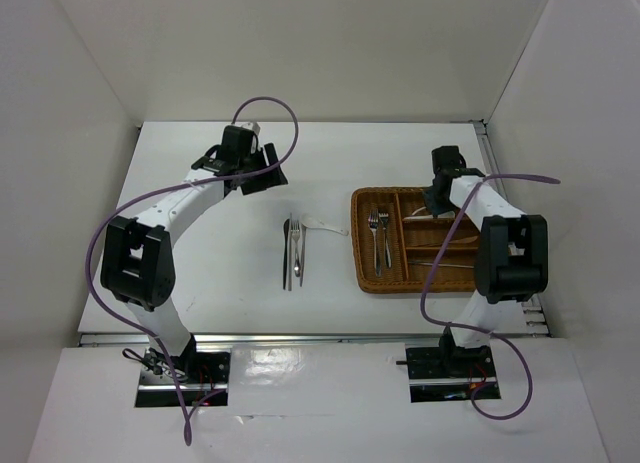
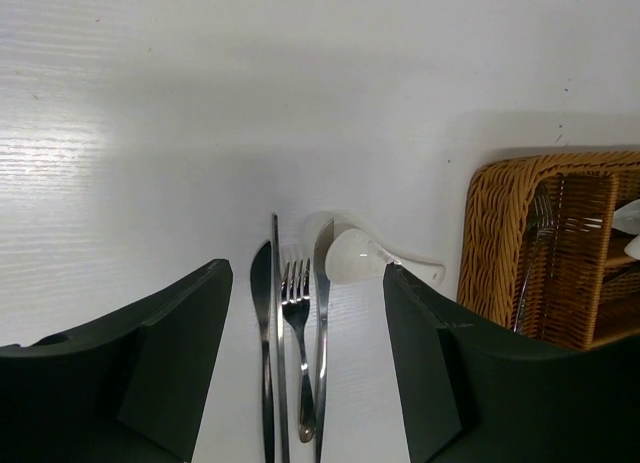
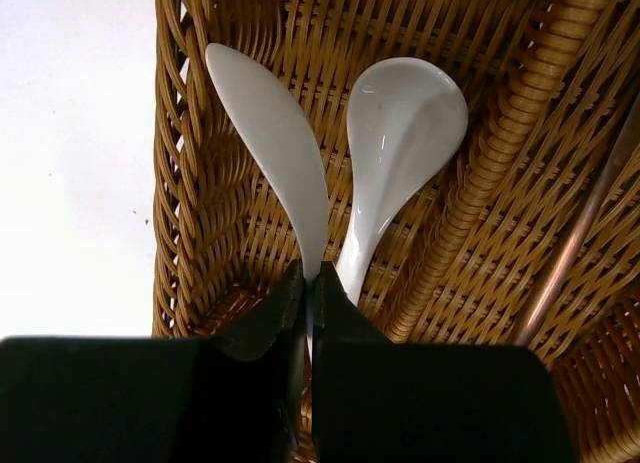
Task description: Sort the eating utensils into containers
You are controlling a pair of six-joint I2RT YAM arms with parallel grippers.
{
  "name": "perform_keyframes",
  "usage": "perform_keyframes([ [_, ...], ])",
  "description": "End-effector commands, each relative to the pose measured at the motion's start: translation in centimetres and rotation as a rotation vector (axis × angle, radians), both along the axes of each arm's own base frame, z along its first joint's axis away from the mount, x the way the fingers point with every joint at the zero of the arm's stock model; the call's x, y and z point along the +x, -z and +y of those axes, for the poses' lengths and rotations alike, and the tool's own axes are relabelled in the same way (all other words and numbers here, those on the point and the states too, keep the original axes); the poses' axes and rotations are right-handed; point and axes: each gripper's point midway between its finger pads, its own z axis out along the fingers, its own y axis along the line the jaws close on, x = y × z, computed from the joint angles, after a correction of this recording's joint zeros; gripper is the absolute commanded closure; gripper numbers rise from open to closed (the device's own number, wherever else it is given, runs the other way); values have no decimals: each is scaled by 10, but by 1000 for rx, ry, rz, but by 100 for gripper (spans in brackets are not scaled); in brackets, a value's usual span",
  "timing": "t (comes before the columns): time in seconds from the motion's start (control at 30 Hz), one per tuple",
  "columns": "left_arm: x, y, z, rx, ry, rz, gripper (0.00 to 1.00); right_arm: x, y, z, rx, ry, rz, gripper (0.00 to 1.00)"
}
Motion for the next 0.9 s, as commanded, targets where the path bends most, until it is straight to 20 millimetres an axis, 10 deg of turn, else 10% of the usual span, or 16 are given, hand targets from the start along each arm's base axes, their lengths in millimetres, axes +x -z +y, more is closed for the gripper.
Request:
perform_keyframes([
  [0.0, -1, -4, 3, 20, 4, -23, 24, 17, -19, -2, 9, 42, -58, 100],
  [0.33, -14, 21, 4, 52, 66, 22, 24, 25, -45, 4, -18, -97, -107, 29],
  [0.63, -49, 50, -3, 86, 122, 90, 26, 24, -122, 26, -116, -447, -386, 26],
  [0.87, -63, 74, -11, 128, 68, 144, 32, 9, -118, 37, -126, -562, -421, 26],
])
